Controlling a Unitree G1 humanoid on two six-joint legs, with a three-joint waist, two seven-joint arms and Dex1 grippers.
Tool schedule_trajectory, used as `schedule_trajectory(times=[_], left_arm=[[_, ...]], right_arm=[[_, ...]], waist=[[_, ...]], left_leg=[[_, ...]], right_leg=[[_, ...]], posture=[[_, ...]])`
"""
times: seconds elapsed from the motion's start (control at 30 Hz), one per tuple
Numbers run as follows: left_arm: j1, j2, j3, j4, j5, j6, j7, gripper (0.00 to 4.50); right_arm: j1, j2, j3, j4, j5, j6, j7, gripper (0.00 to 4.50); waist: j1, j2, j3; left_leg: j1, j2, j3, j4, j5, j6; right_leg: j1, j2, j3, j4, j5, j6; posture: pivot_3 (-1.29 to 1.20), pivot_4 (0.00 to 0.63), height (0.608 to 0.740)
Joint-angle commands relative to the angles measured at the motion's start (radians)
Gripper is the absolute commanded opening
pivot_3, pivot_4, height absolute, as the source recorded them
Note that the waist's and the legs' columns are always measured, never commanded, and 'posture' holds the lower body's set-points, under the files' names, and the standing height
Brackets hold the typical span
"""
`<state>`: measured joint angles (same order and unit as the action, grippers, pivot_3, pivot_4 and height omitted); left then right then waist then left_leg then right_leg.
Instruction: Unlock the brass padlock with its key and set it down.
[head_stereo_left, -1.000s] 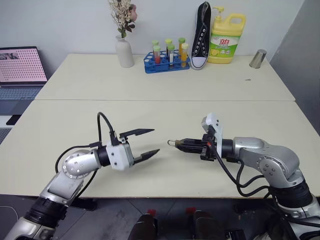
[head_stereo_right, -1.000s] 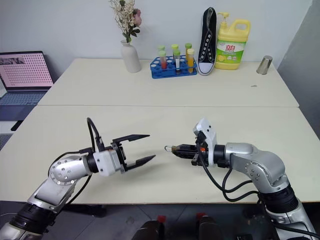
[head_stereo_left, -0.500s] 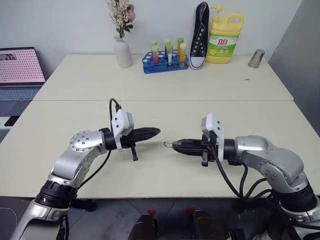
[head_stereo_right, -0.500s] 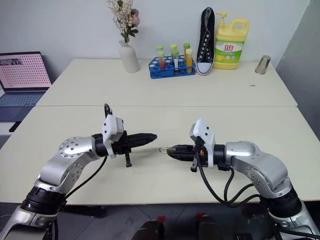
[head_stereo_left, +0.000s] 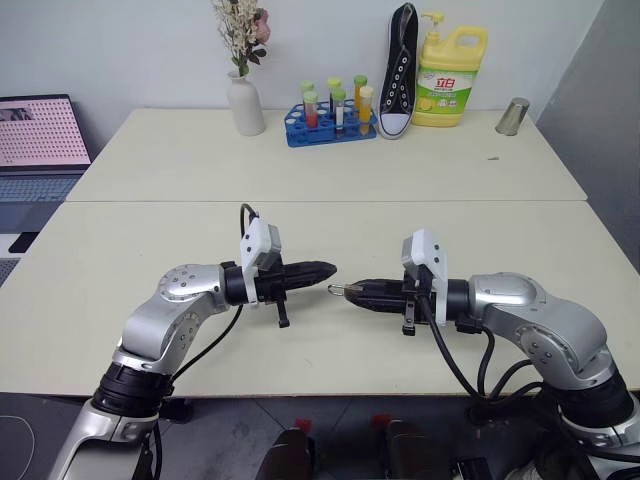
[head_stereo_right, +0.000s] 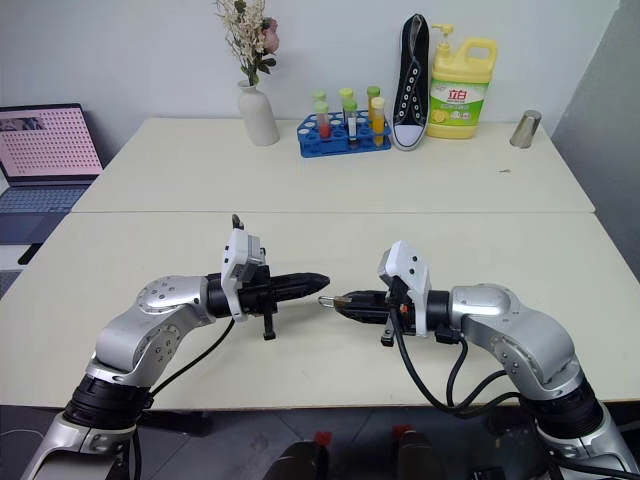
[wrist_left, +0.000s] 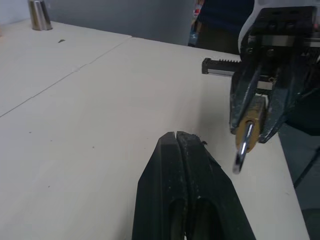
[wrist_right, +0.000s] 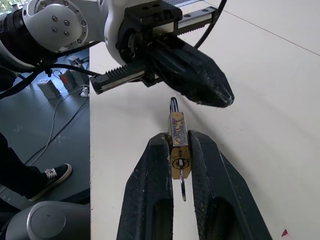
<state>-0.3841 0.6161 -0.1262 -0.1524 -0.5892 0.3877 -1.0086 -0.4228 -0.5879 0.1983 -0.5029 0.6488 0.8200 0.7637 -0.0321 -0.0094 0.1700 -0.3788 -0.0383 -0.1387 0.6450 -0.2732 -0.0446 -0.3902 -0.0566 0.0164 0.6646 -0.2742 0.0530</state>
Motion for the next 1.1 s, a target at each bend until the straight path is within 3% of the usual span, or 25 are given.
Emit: schedule_trajectory(times=[0.03,0.7,1.1], left_arm=[[0.006,-0.01,0.008,-0.049,0.002,0.013,-0.007,0.0],[0.048,-0.03,0.004,-0.086,0.041,0.047,-0.05,0.0],[0.086,0.03,0.042,-0.147,-0.015,0.121,-0.104,0.0]], right_arm=[[-0.012,0.005,-0.01,-0.036,0.001,-0.021,0.011,0.14],[-0.018,0.008,-0.002,-0.022,-0.014,-0.029,0.019,0.14],[-0.008,0.006,0.007,-0.01,-0.05,-0.049,0.039,0.14]], waist=[[0.0,0.0,0.0],[0.0,0.0,0.0],[0.0,0.0,0.0]], left_leg=[[0.0,0.0,0.0,0.0,0.0,0.0],[0.0,0.0,0.0,0.0,0.0,0.0],[0.0,0.0,0.0,0.0,0.0,0.0]], right_leg=[[0.0,0.0,0.0,0.0,0.0,0.0],[0.0,0.0,0.0,0.0,0.0,0.0],[0.0,0.0,0.0,0.0,0.0,0.0]], posture=[[0.0,0.15,0.74],[0.0,0.15,0.74],[0.0,0.15,0.74]])
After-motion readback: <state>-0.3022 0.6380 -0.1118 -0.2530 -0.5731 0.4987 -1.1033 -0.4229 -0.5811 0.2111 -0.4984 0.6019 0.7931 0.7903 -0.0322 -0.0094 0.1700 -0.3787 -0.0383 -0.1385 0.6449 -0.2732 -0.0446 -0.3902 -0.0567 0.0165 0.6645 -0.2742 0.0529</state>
